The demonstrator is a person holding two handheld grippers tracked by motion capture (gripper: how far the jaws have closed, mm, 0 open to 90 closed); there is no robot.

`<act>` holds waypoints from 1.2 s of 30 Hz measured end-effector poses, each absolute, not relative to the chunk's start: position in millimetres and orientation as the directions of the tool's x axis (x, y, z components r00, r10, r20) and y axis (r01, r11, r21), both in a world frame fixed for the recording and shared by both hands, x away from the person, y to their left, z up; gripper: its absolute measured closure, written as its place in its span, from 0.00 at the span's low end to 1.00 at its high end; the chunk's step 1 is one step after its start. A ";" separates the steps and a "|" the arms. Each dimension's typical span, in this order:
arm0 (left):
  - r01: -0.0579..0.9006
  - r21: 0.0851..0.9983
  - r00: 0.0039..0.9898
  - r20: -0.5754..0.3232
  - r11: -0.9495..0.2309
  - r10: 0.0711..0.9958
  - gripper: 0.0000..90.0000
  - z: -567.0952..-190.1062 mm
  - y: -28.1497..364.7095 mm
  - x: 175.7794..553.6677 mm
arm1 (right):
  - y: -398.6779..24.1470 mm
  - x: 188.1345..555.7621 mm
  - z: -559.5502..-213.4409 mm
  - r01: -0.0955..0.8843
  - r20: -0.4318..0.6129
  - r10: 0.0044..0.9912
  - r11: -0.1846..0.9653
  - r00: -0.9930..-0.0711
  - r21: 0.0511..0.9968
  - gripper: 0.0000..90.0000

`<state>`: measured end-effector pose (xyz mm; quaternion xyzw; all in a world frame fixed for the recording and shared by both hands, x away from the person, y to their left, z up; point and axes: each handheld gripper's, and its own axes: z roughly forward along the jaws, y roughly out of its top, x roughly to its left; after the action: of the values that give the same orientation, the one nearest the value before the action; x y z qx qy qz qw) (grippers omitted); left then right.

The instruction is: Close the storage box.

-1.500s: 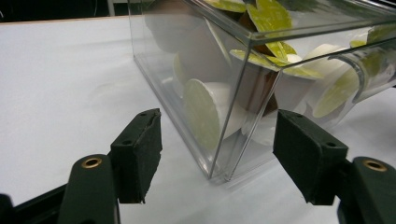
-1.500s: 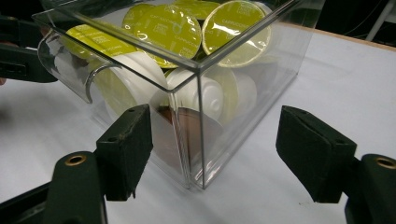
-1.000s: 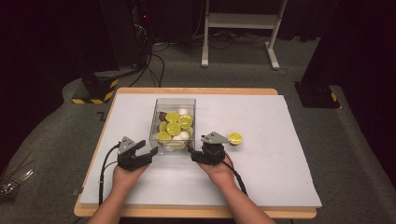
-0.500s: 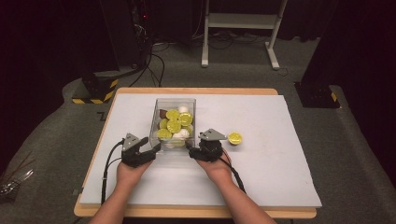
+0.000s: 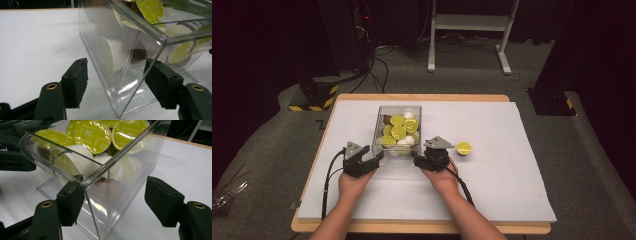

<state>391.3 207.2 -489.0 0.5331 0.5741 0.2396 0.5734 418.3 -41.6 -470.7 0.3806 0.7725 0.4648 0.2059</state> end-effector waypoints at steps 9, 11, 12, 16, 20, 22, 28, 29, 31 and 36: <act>0.344 0.885 0.235 -0.404 0.313 0.884 0.40 -488.6 207.7 390.5 | -40.6 418.4 -471.4 0.398 0.041 0.777 0.276 -0.628 0.875 0.37; 0.345 0.878 0.241 -0.426 0.333 0.872 0.40 -487.8 206.2 389.8 | -41.0 418.1 -471.1 0.397 0.042 0.774 0.277 -0.632 0.875 0.38; 0.342 0.878 0.243 -0.426 0.334 0.871 0.39 -487.5 205.3 389.0 | -41.7 417.9 -470.7 0.397 0.045 0.770 0.277 -0.636 0.875 0.38; 0.344 0.885 0.260 -0.411 0.313 0.874 0.38 -486.5 205.7 385.9 | -42.4 415.6 -469.4 0.390 0.042 0.765 0.280 -0.642 0.877 0.38; 0.350 0.886 0.265 -0.406 0.305 0.875 0.36 -485.6 204.8 382.2 | -43.5 410.5 -468.5 0.382 0.038 0.760 0.282 -0.649 0.880 0.38; 0.356 0.891 0.275 -0.388 0.282 0.880 0.35 -484.5 205.4 378.8 | -45.0 408.1 -467.7 0.384 0.042 0.760 0.279 -0.648 0.880 0.38; 0.355 0.891 0.283 -0.390 0.282 0.876 0.34 -484.4 209.2 369.6 | -53.8 400.1 -463.1 0.373 0.048 0.757 0.264 -0.651 0.890 0.38; 0.358 0.890 0.280 -0.392 0.283 0.876 0.34 -485.2 209.9 367.9 | -55.6 398.5 -462.6 0.372 0.049 0.756 0.265 -0.653 0.890 0.38; 0.369 0.890 0.285 -0.381 0.267 0.879 0.34 -487.0 215.1 363.1 | -61.6 394.1 -461.3 0.370 0.050 0.754 0.262 -0.655 0.891 0.38; 0.390 0.890 0.297 -0.364 0.236 0.883 0.34 -490.7 223.0 356.9 | -78.8 388.0 -459.6 0.364 0.045 0.763 0.255 -0.645 0.896 0.39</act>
<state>356.9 223.0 -490.7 0.5776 0.5507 0.2198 0.5611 388.0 -78.8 -459.6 0.3683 0.7651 0.4867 0.2049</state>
